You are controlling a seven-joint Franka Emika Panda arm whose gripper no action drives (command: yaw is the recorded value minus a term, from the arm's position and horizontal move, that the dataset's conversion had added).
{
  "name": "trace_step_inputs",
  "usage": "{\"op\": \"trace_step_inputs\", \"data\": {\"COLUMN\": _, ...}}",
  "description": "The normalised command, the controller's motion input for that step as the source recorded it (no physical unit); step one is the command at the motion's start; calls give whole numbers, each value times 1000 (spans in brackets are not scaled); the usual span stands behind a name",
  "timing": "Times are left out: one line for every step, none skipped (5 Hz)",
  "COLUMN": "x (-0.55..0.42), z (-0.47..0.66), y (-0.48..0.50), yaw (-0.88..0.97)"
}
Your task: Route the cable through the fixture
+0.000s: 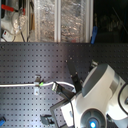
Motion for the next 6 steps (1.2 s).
{"op": "trace_step_inputs", "data": {"x": -167, "z": 274, "y": -54, "yaw": -154}}
{"op": "trace_step_inputs", "data": {"x": -71, "z": 162, "y": -11, "yaw": -189}}
{"op": "trace_step_inputs", "data": {"x": -199, "z": 445, "y": 10, "yaw": -60}}
{"op": "trace_step_inputs", "data": {"x": -98, "z": 133, "y": 64, "yaw": -411}}
{"op": "trace_step_inputs", "data": {"x": -221, "z": 67, "y": -79, "yaw": -326}}
{"op": "trace_step_inputs", "data": {"x": -15, "z": 0, "y": 18, "yaw": 0}}
